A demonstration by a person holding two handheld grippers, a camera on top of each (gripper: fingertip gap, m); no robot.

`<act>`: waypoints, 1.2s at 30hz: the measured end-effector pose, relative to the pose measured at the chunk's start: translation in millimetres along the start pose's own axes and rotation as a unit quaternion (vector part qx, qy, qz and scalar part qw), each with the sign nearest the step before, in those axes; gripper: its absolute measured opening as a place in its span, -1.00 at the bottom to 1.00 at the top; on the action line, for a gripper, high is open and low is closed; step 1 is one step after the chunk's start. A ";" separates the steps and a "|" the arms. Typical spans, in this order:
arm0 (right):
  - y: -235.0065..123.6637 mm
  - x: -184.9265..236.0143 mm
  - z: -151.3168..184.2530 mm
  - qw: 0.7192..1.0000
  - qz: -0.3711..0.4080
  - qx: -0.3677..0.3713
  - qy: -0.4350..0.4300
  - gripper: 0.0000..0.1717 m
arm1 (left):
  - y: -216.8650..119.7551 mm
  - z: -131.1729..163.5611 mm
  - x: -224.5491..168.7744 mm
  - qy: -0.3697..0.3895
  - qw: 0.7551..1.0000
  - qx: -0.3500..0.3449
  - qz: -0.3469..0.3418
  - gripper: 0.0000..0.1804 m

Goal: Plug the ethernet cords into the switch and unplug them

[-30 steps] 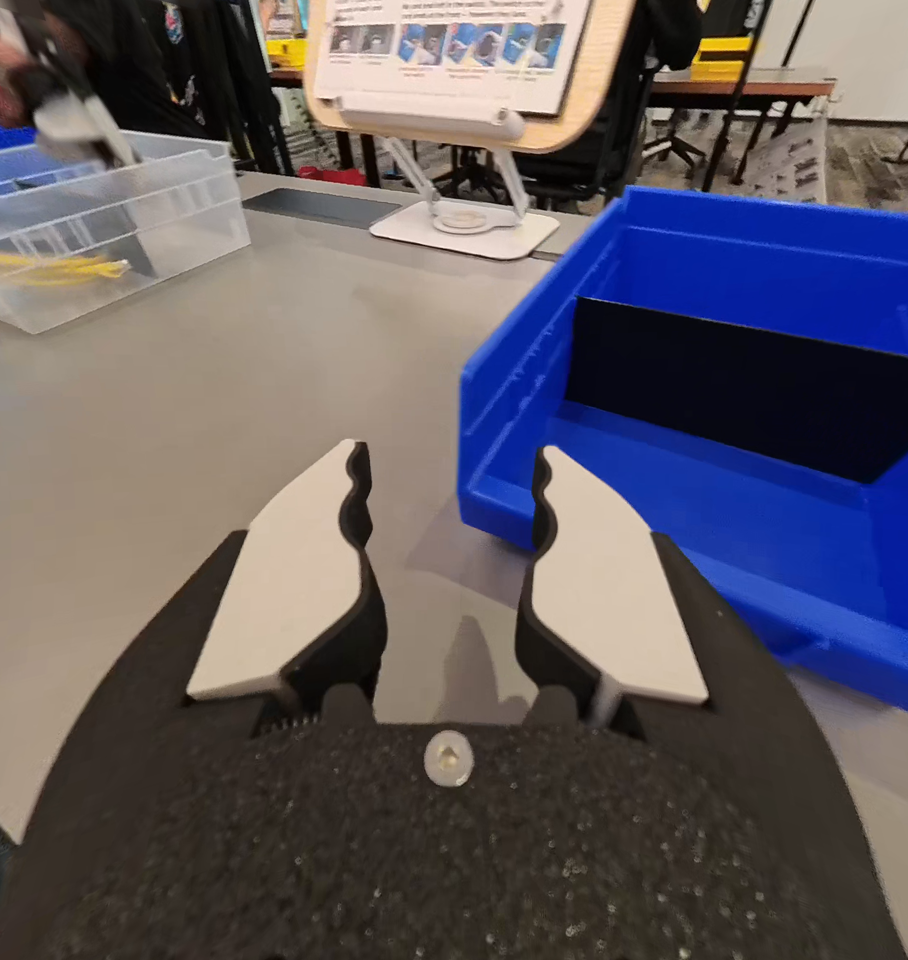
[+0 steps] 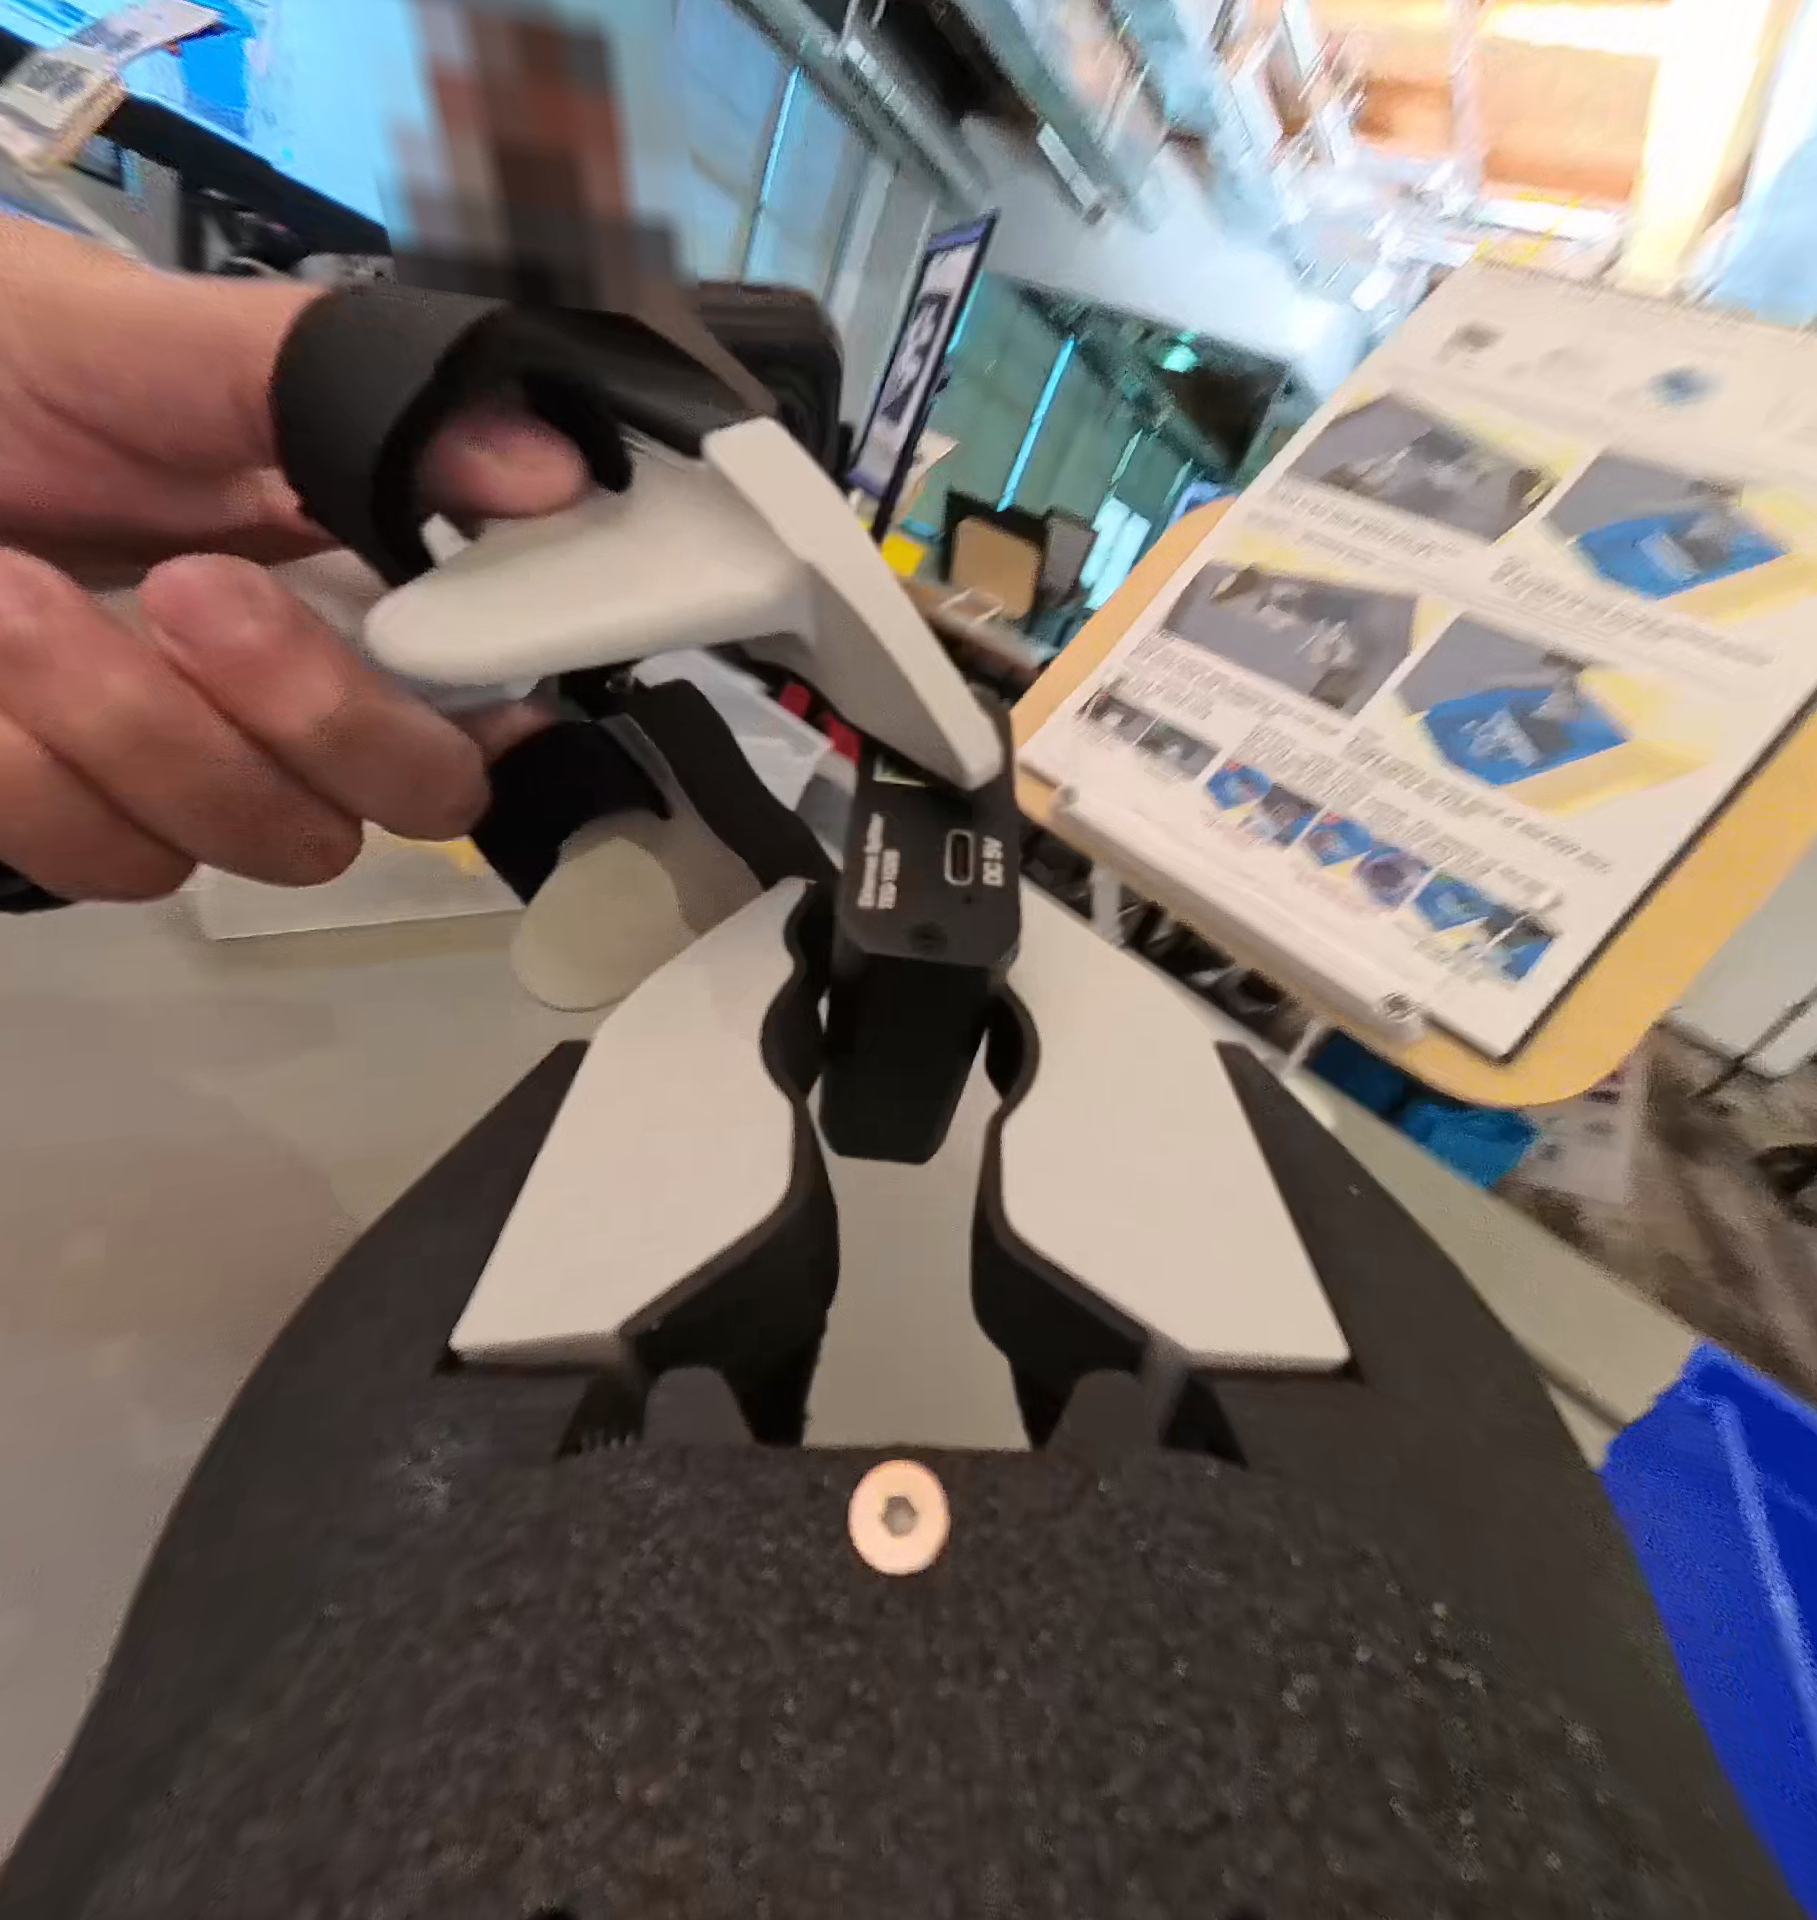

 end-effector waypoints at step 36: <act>22.3 -23.1 18.5 0.767 -0.407 -0.074 0.491 -0.70 | -15.8 39.2 34.3 0.169 0.979 -0.079 0.082 -0.74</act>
Point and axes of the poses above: each gripper's, where its closed fingertips meet, y out along the fingers, z out of its underside, x = y × z across the jaws, the point moved 10 cm from there along -y, back along the fingers, and after that the axes turned 14 degrees about -z, right-handed, at the moved point
